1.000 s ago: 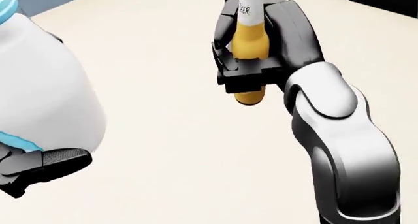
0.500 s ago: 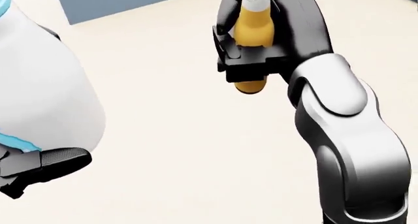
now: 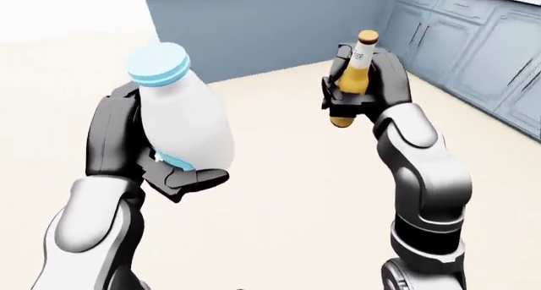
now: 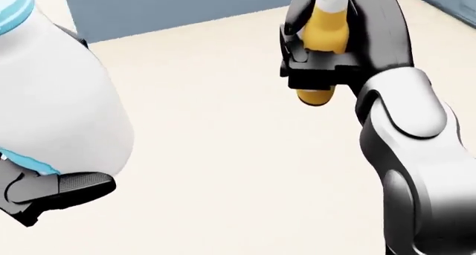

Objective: Move the drinks to the dining counter.

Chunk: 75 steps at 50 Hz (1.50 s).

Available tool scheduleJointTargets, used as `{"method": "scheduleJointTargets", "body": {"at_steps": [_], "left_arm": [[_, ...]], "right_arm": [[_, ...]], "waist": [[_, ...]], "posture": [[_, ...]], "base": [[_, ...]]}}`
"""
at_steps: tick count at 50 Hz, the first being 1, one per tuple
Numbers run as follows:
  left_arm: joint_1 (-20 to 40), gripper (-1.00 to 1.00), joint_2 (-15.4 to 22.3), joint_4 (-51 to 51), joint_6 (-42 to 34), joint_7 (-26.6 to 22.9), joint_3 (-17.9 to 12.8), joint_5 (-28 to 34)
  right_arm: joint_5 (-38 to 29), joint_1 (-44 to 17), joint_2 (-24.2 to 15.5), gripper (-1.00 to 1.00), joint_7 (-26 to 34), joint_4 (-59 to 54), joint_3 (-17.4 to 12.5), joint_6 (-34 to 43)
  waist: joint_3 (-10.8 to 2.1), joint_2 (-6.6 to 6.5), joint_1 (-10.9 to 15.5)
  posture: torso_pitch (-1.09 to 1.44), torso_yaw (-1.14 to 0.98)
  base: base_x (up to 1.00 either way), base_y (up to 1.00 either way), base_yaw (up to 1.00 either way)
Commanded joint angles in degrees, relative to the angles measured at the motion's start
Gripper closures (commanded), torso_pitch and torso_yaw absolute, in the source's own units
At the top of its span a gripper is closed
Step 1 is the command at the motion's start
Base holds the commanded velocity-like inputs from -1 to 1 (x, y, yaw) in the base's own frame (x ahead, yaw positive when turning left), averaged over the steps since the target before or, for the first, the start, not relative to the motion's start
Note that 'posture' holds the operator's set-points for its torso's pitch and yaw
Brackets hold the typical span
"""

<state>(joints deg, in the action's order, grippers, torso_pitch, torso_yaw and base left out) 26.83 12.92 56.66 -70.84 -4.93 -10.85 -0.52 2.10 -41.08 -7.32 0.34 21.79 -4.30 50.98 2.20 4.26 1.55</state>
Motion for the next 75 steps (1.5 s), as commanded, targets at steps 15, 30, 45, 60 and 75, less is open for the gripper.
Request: {"method": "scheduleJointTargets", "body": {"at_steps": [15, 30, 45, 60, 75], "left_arm": [[2.88, 1.00, 0.56, 1.75, -0.13, 0.59, -0.60, 1.30], [2.75, 1.00, 0.76, 1.38, 0.55, 0.35, -0.94, 1.26], [3.14, 1.00, 0.89, 1.87, -0.08, 0.40, -0.60, 1.52], [5.68, 1.00, 1.59, 2.13, -2.35, -0.08, -0.68, 1.68], [6.46, 1.00, 2.29, 2.95, -3.65, -0.10, -2.26, 0.61]], "right_arm": [[1.18, -1.91, 0.07, 1.00, 0.59, 2.81, 0.78, -2.35], [3.03, -2.09, -0.06, 1.00, -1.08, 2.84, -0.68, -2.40], [4.40, -2.07, -1.15, 1.00, -2.07, 3.47, -0.13, -2.33], [3.05, -3.99, -0.88, 1.00, -0.95, 4.91, 0.51, -0.42], [2.39, -4.44, -0.20, 1.00, 0.10, 5.94, 0.85, 0.16]], "waist": [[-0.65, 0.50, 2.22], [-2.83, -9.70, -0.86], [-2.37, -3.94, -2.92], [-0.87, -7.49, 5.17], [0.10, -1.89, 0.18]], "posture": [[0.00, 0.00], [0.00, 0.00], [0.00, 0.00], [0.00, 0.00], [0.00, 0.00]], "base": [[0.56, 0.00, 0.97], [0.41, 0.00, 0.59], [0.39, -0.43, -0.40], [0.86, -0.20, 0.00], [0.51, 0.14, 0.53]]}}
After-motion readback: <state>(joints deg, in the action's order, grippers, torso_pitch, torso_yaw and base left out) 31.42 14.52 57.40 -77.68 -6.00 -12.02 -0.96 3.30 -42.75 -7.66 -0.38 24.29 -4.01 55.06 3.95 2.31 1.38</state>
